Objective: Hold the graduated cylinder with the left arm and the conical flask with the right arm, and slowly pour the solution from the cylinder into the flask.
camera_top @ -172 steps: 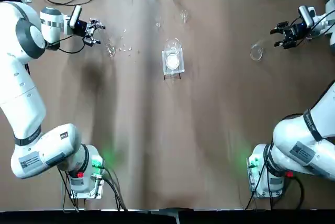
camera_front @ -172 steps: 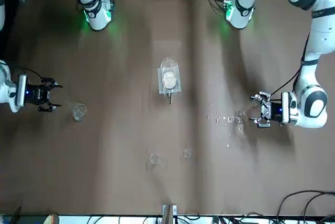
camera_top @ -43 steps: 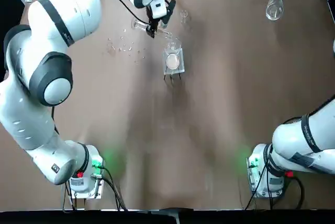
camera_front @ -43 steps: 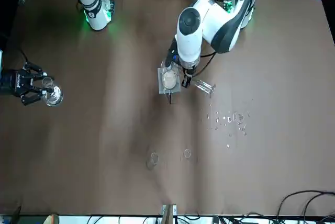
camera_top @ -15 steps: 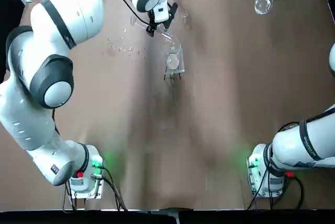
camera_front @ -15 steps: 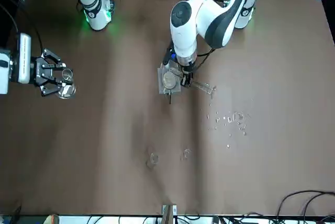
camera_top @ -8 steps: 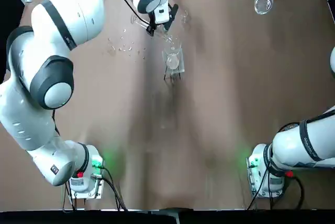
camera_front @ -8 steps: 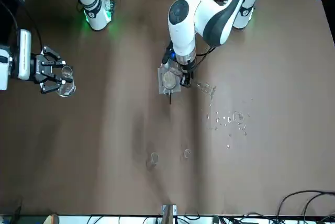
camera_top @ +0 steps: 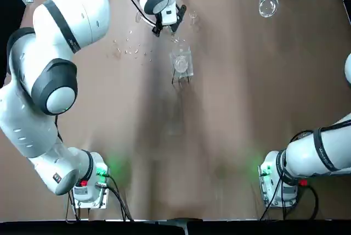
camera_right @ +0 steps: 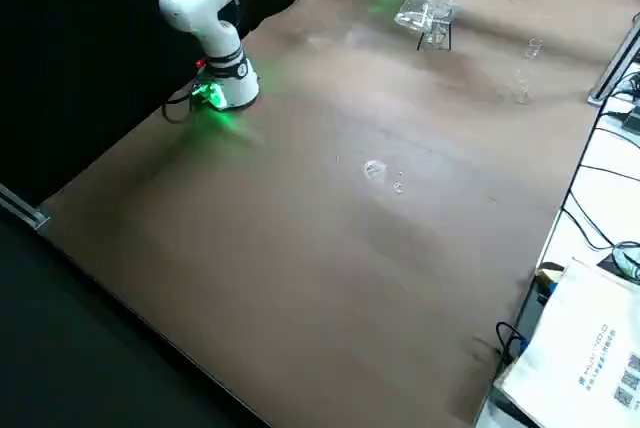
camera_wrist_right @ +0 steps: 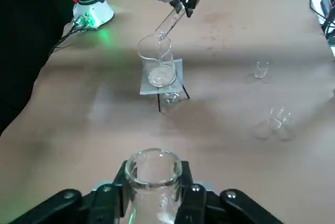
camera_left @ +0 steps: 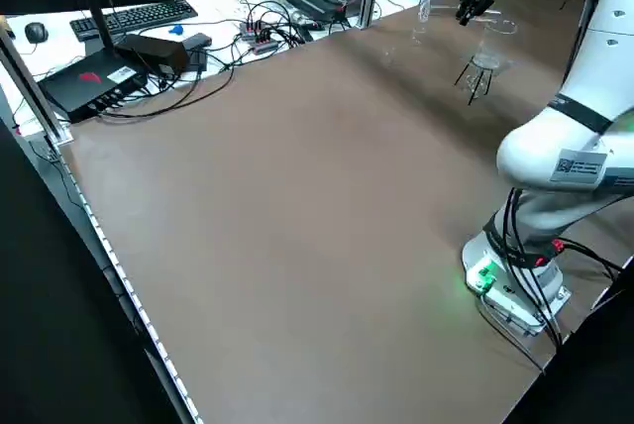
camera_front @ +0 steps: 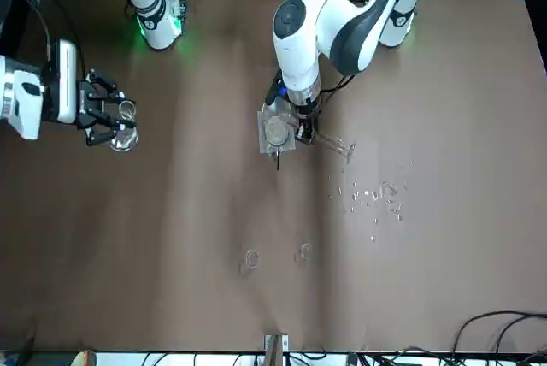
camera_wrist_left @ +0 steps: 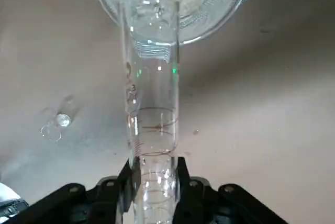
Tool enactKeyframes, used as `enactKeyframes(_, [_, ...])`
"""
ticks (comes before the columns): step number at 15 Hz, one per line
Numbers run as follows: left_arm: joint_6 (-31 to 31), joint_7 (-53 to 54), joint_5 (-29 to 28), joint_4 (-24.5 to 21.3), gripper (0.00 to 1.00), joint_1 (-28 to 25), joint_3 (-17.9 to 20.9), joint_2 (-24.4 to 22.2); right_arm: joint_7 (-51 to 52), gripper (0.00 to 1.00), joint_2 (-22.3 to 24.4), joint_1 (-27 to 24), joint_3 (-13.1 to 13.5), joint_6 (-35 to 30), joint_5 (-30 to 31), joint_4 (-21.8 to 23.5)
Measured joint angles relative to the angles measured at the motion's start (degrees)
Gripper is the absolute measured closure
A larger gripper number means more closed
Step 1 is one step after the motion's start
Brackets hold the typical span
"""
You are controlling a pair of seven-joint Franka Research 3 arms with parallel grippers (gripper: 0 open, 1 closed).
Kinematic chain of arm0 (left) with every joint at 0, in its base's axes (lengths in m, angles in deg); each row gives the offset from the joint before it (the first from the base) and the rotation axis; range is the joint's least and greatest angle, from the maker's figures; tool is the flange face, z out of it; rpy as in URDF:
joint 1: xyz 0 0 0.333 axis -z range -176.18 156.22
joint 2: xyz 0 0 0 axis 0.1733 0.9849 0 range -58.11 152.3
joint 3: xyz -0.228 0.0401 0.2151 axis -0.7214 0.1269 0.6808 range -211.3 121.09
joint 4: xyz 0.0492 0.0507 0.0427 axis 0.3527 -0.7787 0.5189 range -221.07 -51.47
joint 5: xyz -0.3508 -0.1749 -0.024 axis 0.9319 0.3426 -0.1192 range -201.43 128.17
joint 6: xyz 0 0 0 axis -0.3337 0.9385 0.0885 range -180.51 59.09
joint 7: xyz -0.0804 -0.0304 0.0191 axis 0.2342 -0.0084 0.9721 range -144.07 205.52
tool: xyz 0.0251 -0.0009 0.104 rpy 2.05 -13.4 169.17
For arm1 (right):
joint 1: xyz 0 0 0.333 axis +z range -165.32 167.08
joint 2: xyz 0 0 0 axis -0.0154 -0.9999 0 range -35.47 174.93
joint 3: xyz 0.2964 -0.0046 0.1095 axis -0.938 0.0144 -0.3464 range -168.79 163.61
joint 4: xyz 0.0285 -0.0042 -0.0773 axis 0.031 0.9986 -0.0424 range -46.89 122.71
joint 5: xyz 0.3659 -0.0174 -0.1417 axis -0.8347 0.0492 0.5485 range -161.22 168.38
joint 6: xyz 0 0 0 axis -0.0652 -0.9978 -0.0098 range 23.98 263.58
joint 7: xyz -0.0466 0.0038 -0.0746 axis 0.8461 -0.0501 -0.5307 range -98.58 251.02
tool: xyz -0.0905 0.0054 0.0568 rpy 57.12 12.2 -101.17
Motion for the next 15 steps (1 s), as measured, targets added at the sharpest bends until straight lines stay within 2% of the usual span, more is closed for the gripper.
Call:
enactKeyframes(5, [0.5,0.0,0.0,0.0,0.66,0.5,0.0,0.0,-2.2,0.61,2.0,3.7,-0.1,3.2,0.2,3.4])
enactKeyframes(15, [0.9,0.0,-0.1,0.2,0.66,0.9,0.0,-0.1,-8.7,0.61,2.7,10.1,-0.2,8.5,1.2,3.8])
